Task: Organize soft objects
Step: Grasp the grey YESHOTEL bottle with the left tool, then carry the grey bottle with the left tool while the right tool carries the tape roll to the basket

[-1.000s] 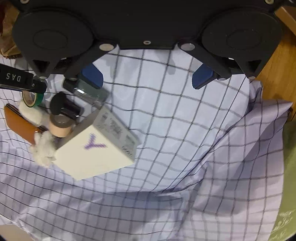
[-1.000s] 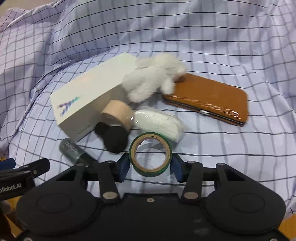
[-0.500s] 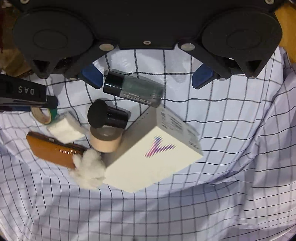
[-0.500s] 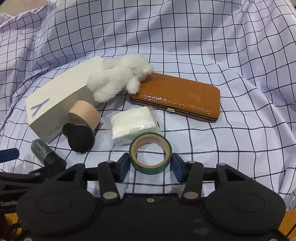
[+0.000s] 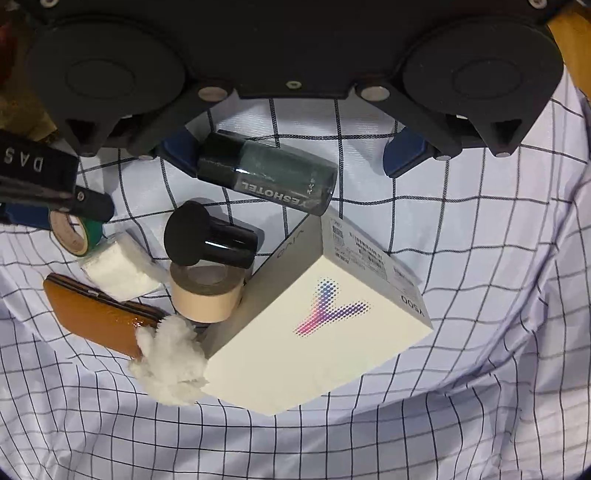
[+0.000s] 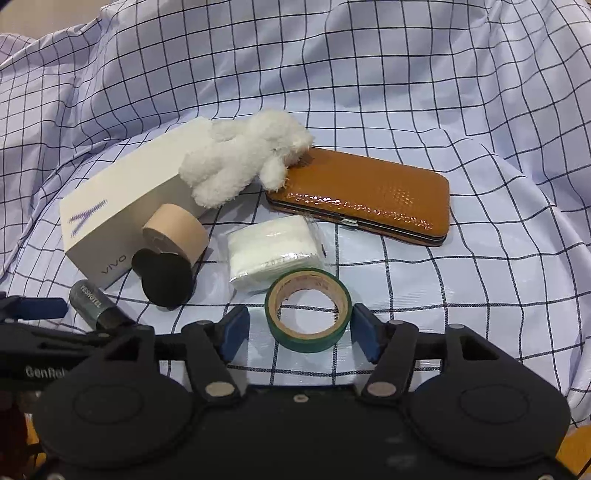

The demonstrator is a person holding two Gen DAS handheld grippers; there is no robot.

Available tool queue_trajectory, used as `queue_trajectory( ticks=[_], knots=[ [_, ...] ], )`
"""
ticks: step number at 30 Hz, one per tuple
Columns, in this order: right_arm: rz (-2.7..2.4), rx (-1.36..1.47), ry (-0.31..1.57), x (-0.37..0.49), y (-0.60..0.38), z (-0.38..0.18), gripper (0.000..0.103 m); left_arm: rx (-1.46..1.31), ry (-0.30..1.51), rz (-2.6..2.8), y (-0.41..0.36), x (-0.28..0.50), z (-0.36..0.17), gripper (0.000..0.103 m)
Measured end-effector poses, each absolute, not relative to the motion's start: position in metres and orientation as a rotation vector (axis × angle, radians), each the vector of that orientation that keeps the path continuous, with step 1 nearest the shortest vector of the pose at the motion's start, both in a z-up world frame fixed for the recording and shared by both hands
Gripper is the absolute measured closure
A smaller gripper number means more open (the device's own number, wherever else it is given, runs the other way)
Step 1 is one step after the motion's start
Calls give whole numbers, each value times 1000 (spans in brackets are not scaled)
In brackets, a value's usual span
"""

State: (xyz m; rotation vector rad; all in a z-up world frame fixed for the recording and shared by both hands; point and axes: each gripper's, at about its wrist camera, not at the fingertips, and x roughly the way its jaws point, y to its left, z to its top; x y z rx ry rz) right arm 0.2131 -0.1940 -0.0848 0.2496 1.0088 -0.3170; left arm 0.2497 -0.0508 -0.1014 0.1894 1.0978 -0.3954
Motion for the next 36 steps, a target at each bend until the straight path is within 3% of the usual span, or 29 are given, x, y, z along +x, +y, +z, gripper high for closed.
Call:
queue_trajectory(
  ticks=[3, 5, 8, 12, 21, 36],
  knots=[
    [-314, 254, 1001, 211, -194, -85, 41, 174, 1107, -396, -50, 251, -102, 4],
    [-312, 261, 1000, 210, -195, -84, 46, 181, 1098, -395, -52, 249, -101, 7],
    [-327, 262, 999, 208, -198, -83, 55, 185, 1080, -411, -54, 245, -98, 18],
    [-320, 272, 996, 205, -201, -81, 55, 191, 1055, -422, -58, 239, -93, 36],
    [-341, 333, 977, 188, -208, -65, 55, 81, 1045, -406, -46, 231, -76, 36],
    [-321, 346, 869, 103, -186, -14, 55, -3, 982, -394, -44, 138, -29, 36]
  ],
)
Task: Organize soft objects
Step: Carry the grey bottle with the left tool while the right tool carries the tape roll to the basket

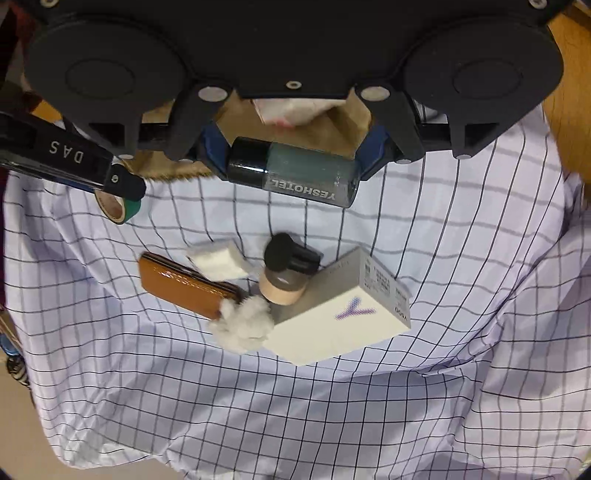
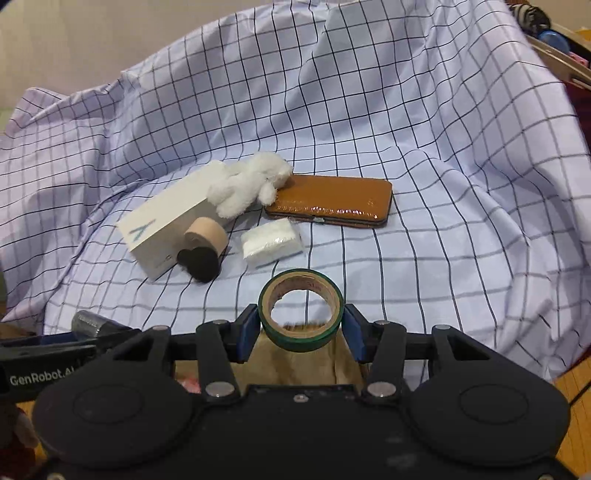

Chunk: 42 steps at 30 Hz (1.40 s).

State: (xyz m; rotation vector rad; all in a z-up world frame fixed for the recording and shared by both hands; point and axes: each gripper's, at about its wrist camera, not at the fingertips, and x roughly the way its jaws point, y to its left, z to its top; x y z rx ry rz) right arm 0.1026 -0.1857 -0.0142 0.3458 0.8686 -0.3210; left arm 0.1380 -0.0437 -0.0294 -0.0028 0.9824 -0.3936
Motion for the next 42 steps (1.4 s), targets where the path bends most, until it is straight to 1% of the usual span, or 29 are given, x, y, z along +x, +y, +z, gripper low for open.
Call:
queue_trajectory(
  ticks=[8, 21, 25, 32, 42],
  knots=[
    [-292, 349, 801, 45, -163, 4, 55, -31, 945, -357, -38, 91, -23, 36],
    [-263, 354, 734, -18, -146, 29, 55, -71, 893, -318, -27, 35, -12, 36],
    [-275, 324, 723, -26, -137, 33, 55, -76, 886, -309, -23, 28, -12, 36],
    [-300, 291, 711, -35, -130, 37, 55, -74, 924, -315, -22, 19, -20, 36],
    [-297, 285, 761, -30, -128, 29, 55, -68, 953, -326, -23, 17, -28, 36]
  ],
)
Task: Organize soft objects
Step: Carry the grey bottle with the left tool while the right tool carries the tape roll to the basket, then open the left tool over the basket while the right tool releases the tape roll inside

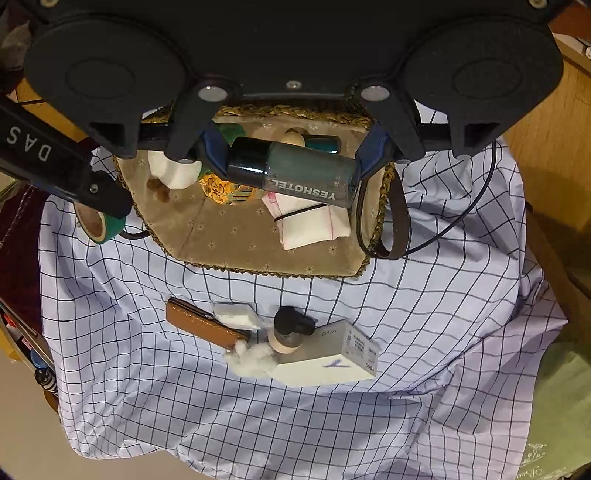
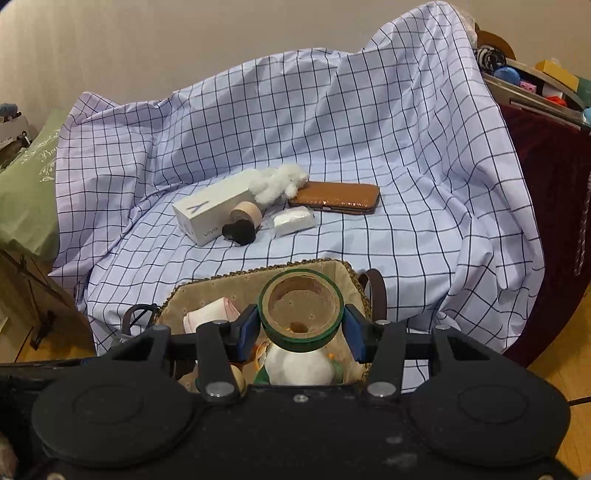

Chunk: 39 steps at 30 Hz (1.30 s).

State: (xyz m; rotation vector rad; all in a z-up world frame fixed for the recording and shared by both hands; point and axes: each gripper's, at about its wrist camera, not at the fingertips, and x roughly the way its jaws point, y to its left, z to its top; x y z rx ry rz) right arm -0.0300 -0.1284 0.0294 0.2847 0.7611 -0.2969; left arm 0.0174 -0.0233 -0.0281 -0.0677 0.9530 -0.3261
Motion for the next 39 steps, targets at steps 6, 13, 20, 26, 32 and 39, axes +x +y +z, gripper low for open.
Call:
queue_trajectory(
  ticks=[6, 13, 20, 26, 32, 39],
  knots=[
    [-295, 291, 777, -28, -129, 26, 55, -69, 967, -320, -23, 19, -31, 36],
    [-294, 294, 777, -28, -130, 26, 55, -54, 960, -321, -25, 17, -29, 27],
    [-291, 294, 784, -28, -130, 25, 55, -61, 974, -313, -23, 20, -32, 26],
    [-273, 287, 798, -25, -127, 23, 55, -71, 965, -275, -18, 20, -31, 26],
    [-221, 263, 817, -18, -119, 21, 55, -113, 911, -185, -5, 21, -24, 24],
    [-172, 251, 834, -13, -111, 19, 54, -136, 910, -164, 1, 24, -25, 18]
  ],
)
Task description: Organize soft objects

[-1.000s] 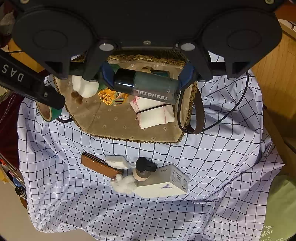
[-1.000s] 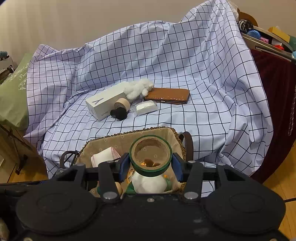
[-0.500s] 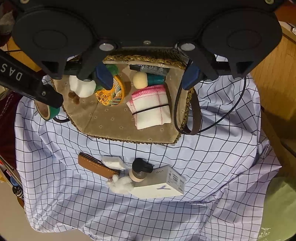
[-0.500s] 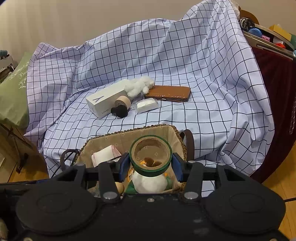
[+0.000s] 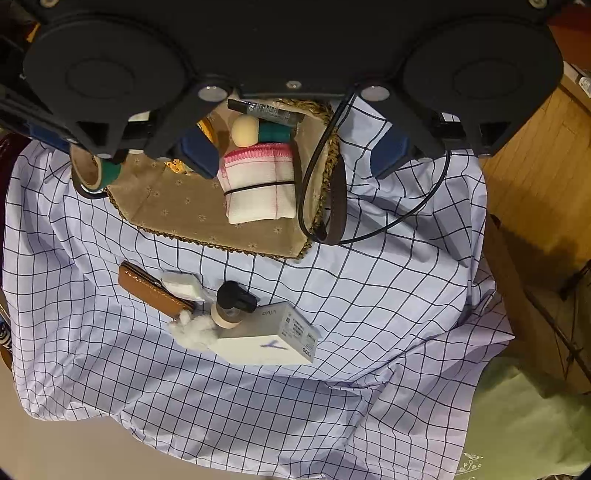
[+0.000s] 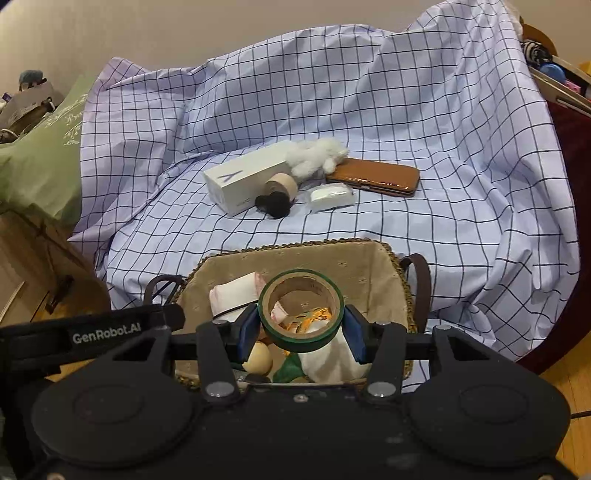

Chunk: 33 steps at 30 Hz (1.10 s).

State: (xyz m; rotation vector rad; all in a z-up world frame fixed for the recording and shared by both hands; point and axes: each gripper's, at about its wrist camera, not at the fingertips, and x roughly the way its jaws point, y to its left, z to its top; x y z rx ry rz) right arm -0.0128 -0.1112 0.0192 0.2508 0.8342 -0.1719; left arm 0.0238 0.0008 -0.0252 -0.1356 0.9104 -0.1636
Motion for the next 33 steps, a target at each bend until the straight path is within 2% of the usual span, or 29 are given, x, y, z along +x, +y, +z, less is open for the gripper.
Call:
queue_trajectory(
  ticks=[27, 33],
  knots=[
    [-210, 282, 855, -14, -119, 14, 52, -101, 930, -183, -5, 22, -29, 17],
    [-219, 285, 861, -14, -121, 13, 51, -89, 929, -180, -6, 22, -29, 13]
  ],
)
